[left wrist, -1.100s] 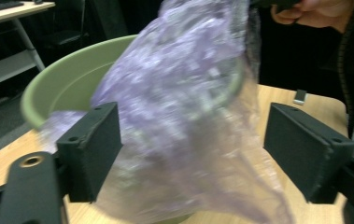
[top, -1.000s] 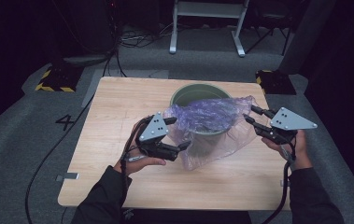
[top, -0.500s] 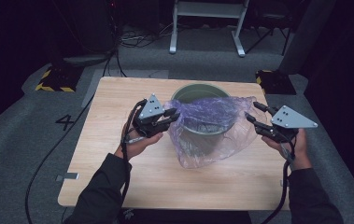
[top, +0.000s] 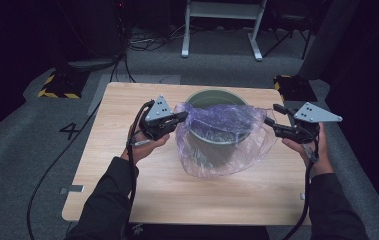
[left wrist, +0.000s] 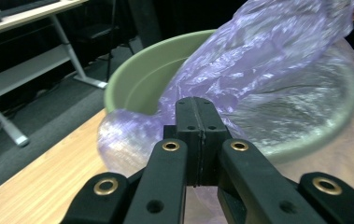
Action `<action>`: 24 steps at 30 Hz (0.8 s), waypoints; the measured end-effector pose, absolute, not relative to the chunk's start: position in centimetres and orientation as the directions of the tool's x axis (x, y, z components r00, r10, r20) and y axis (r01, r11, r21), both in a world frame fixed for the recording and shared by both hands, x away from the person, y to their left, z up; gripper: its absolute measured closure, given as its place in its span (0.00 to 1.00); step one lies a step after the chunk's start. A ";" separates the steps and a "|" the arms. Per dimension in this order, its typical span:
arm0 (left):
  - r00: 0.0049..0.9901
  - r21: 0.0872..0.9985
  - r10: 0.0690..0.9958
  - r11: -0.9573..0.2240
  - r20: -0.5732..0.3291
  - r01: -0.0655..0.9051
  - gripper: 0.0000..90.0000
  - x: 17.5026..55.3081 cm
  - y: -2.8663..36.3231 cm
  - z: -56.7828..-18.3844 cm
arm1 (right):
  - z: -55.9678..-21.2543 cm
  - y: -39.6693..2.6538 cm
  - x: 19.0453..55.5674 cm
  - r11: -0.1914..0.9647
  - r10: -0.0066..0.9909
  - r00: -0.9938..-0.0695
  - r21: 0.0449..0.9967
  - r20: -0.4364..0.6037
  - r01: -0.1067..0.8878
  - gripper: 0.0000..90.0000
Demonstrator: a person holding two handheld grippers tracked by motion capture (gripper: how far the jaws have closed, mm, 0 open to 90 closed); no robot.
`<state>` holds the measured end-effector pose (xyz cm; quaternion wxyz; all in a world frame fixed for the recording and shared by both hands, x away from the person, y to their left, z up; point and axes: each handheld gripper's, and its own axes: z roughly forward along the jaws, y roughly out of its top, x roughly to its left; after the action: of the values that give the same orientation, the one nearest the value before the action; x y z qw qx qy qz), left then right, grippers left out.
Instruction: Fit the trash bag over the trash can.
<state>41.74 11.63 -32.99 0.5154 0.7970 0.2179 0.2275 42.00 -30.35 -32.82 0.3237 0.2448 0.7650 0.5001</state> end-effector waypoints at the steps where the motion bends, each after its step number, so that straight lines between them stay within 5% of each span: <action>1: 0.801 0.922 0.584 -0.370 0.133 0.117 1.00 42.0 11.7 -33.1 | -32.9 -30.4 42.2 0.374 0.687 -0.687 0.926 -0.236 0.056 0.64; 3: 0.794 0.927 0.597 -0.351 0.114 0.131 1.00 42.6 12.0 -33.3 | -33.0 -30.4 42.6 0.369 0.676 -0.703 0.927 -0.221 0.064 0.83; 8: 0.779 0.932 0.622 -0.324 0.079 0.164 1.00 44.2 12.4 -33.8 | -33.2 -30.6 43.7 0.320 0.701 -0.698 0.939 -0.145 0.127 0.99; 24: 0.732 0.930 0.681 -0.247 -0.034 0.272 1.00 48.6 12.4 -36.4 | -34.9 -30.0 46.6 0.267 0.778 -0.627 0.920 -0.031 0.287 1.00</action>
<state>48.63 12.43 -36.42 0.5288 0.7657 0.3112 0.1929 46.64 -30.03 -34.91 0.2496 0.3523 0.7559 0.4922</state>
